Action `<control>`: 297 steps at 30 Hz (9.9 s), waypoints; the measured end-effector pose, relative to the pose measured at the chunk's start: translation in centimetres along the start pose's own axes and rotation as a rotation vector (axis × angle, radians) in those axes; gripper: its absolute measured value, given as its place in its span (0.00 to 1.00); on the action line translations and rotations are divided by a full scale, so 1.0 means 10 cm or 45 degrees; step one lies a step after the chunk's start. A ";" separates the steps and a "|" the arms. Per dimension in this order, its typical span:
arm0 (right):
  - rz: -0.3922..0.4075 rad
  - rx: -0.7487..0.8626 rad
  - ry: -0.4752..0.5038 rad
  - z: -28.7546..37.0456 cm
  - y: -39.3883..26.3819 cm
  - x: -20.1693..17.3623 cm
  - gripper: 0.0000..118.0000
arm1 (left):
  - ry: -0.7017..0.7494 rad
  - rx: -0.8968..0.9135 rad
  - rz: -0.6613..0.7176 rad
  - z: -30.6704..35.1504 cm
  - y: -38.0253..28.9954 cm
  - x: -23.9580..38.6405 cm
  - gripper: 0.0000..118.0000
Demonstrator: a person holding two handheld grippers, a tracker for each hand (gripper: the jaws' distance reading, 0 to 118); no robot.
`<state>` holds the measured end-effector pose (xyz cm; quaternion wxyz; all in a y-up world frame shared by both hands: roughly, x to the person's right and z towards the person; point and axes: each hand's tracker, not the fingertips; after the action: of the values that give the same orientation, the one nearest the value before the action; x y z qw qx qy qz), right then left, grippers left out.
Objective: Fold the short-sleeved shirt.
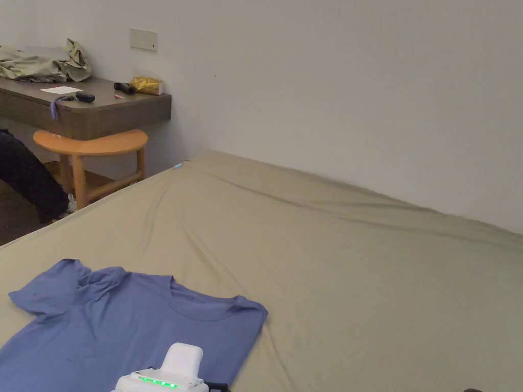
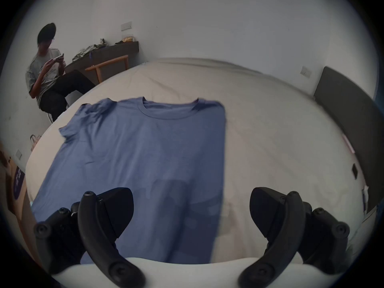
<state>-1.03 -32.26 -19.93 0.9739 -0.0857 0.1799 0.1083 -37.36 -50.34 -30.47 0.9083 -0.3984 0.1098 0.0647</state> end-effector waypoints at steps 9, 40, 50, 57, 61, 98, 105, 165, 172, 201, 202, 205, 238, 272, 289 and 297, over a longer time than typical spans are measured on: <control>-0.095 -0.150 -0.007 -0.10 -0.29 0.18 0.01 | 0.031 -0.020 0.152 -0.64 0.06 0.05 0.47; -0.362 -0.074 -0.651 2.30 -0.53 2.03 0.01 | -1.100 0.056 -0.636 1.88 -0.86 5.01 0.11; -0.400 -0.071 -0.750 2.69 -0.62 2.11 0.01 | -1.190 -0.434 -0.743 1.88 -1.61 5.11 0.93; -0.433 -0.052 -0.684 2.56 -0.61 1.93 0.01 | -0.908 -0.034 -0.558 1.83 -0.94 4.08 0.92; -0.395 -0.018 -0.626 2.44 -0.51 1.77 0.01 | -0.690 0.117 -0.433 1.83 -0.32 3.20 0.93; 0.049 -0.874 0.018 -1.31 -1.24 2.46 0.28 | -0.353 -0.006 -0.237 0.62 -0.27 1.84 0.00; 0.065 -1.075 0.096 -2.38 -1.87 2.19 0.35 | -0.339 -0.019 -0.244 0.61 -0.33 1.82 0.00; -0.119 -0.032 -0.474 -0.32 3.41 3.89 0.01 | -0.149 0.805 0.002 2.96 4.26 0.74 0.00; -0.018 -0.129 -0.525 -1.07 3.25 4.00 0.01 | -0.053 0.826 -0.122 2.36 4.61 0.98 0.00; -0.295 -0.718 -0.380 -2.44 -0.58 3.75 0.01 | -0.139 0.196 0.047 -0.43 2.12 1.07 0.00; -0.310 -0.738 -0.366 -2.33 -0.78 3.69 0.01 | -0.157 0.164 0.062 -0.43 1.93 1.03 0.00; -0.329 -0.799 -0.358 -1.92 -1.35 3.41 0.01 | -0.174 0.078 0.041 -0.35 1.36 0.90 0.00; -0.349 -0.978 -0.057 2.25 -2.09 2.37 0.01 | -0.262 -0.006 0.202 2.22 -1.31 -0.53 0.00; -0.581 -0.812 -0.084 2.19 -2.27 2.33 0.68 | -0.261 -0.114 -0.018 1.74 -1.31 0.01 0.95; -0.541 -0.962 0.050 1.74 -2.37 2.04 0.68 | -0.233 -0.183 -0.084 1.71 -1.36 0.08 0.04; -0.629 -1.013 0.039 1.56 -2.46 2.06 0.06 | -0.274 -0.164 -0.056 1.75 -1.25 0.01 0.04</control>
<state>28.85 -49.02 -9.99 0.8592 -0.4943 0.1131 -0.0676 -32.11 -45.90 -10.11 0.8885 -0.4491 -0.0016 0.0940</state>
